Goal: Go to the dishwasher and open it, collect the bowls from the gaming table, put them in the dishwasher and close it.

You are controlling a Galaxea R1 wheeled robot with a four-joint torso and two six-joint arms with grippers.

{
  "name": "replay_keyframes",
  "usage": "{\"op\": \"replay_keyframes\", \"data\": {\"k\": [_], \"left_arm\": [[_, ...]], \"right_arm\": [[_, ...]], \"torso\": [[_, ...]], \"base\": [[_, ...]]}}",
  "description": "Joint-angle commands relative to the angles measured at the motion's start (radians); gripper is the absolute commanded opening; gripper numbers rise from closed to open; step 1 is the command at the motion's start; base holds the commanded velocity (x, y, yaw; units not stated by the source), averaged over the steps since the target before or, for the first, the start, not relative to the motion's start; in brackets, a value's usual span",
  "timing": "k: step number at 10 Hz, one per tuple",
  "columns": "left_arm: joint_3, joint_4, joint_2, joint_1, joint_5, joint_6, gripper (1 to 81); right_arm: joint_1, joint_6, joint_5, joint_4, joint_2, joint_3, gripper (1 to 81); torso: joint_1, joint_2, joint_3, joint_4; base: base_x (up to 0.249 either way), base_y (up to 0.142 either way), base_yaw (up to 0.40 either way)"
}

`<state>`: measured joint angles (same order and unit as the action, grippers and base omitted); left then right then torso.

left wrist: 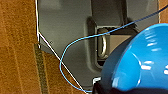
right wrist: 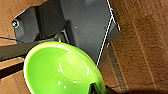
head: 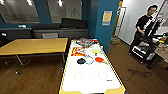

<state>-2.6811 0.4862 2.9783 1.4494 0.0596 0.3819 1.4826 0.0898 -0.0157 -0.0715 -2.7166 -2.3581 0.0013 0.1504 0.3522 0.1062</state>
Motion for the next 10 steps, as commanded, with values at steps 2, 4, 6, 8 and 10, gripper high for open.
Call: {"op": "replay_keyframes", "data": {"k": [2,4,6,8,10], "left_arm": [[0.003,0.0,0.004,-0.025,0.082,0.003,1.0],[0.001,0.0,0.006,-0.025,0.08,0.003,1.0],[0.001,-0.001,0.009,-0.027,0.08,0.003,1.0],[0.007,0.006,-0.007,-0.025,0.08,0.003,1.0],[0.047,0.019,-0.04,-0.023,0.062,0.002,1.0]], "right_arm": [[-0.034,-0.004,-0.076,0.032,-0.093,-0.185,1.0],[-0.029,-0.004,-0.076,0.038,-0.12,-0.226,1.0],[-0.027,-0.004,-0.075,0.039,-0.12,-0.226,1.0],[-0.029,-0.004,-0.075,0.039,-0.12,-0.225,1.0],[-0.024,-0.004,-0.07,0.041,-0.105,-0.205,1.0]], "torso": [[0.0,0.0,0.0,0.0],[-0.001,0.001,0.0,0.0],[-0.001,0.001,0.0,0.0],[-0.001,0.001,0.0,0.0],[-0.001,0.001,0.0,0.0]], "base": [[-0.075,0.0,0.0],[-0.074,0.0,0.0],[-0.074,0.0,0.0],[-0.074,0.0,0.0],[-0.076,0.0,0.0]]}}
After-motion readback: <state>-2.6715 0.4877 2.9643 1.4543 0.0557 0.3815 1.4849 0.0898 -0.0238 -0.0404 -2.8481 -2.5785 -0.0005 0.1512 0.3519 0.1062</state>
